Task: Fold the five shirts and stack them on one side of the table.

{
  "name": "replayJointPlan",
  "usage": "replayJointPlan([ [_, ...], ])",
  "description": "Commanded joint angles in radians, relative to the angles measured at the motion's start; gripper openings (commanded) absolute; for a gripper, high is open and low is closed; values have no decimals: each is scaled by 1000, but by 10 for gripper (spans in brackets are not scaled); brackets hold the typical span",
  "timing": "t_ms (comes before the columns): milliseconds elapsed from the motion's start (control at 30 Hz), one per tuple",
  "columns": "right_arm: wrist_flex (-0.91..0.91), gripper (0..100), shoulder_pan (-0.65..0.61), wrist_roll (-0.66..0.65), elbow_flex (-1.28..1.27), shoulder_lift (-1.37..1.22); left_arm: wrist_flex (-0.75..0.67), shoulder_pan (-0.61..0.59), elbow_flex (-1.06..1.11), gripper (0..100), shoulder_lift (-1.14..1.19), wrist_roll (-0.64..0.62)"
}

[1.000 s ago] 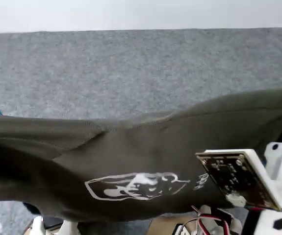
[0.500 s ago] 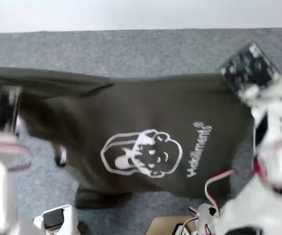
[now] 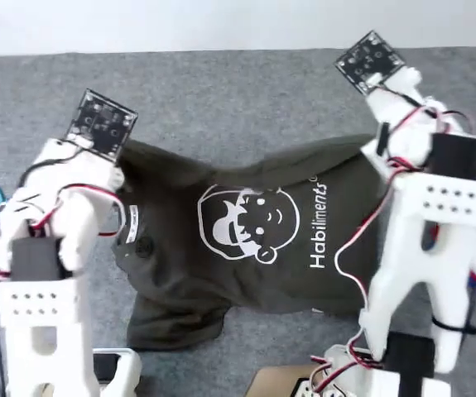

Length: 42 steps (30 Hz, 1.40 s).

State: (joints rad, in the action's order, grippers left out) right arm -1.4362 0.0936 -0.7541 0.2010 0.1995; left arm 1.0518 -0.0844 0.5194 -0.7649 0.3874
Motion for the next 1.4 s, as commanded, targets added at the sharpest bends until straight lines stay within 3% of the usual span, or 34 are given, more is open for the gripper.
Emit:
replayJointPlan([
  [0,44,10,-39,98,-9,-16,-81,15,-2,5,72,-103],
  [233,186,11,-70,209,-11,-110,-138,17,-205,5,368,-242],
  [833,808,10,-61,183,23,-437,-146,23,-1142,5,1232,-267],
  [1167,820,9,-1,180,379,-684,-147,68,-1632,5,1565,-267],
  [1367,820,9,16,180,468,-742,-143,71,-1848,5,1712,-265],
])
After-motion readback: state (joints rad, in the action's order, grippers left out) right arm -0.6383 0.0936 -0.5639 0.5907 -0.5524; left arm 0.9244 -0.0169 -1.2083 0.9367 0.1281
